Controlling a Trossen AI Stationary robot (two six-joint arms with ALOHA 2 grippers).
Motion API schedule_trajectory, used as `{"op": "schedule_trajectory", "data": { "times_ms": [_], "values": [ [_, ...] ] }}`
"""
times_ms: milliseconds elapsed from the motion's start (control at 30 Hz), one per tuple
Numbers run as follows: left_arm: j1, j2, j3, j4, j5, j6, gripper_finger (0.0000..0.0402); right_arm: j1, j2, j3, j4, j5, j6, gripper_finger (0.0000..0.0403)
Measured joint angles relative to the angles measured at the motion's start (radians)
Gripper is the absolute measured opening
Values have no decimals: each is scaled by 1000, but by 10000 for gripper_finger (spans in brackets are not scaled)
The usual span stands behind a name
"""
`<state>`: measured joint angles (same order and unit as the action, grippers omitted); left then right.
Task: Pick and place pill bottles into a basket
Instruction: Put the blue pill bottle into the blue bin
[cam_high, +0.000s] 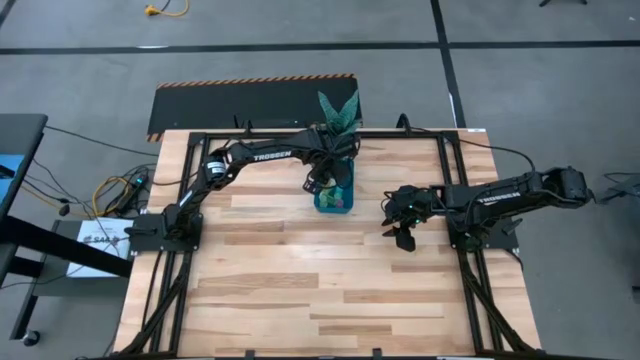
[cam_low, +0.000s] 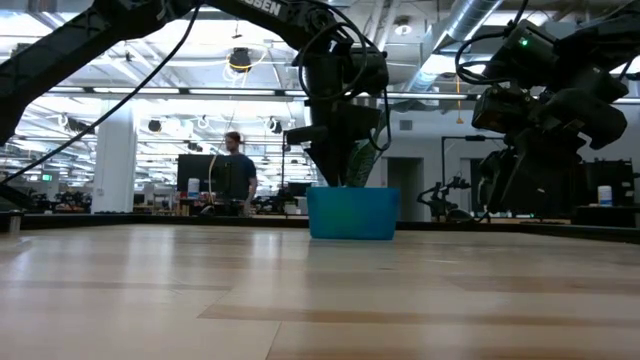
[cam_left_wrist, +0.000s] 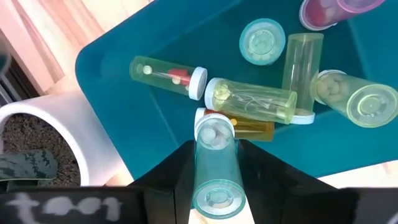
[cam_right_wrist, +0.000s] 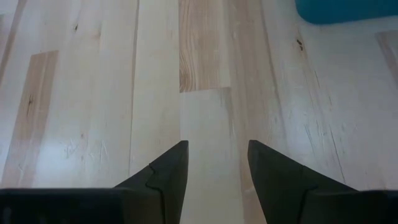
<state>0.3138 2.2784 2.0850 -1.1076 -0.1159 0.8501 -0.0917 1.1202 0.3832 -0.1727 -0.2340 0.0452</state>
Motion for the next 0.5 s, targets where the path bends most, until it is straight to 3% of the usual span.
{"op": "schedule_trajectory", "data": {
  "times_ms": [500],
  "values": [
    [0, 0, 0, 0, 3, -9, 110, 0, 0, 0, 0, 0, 0, 159]
  ]
}}
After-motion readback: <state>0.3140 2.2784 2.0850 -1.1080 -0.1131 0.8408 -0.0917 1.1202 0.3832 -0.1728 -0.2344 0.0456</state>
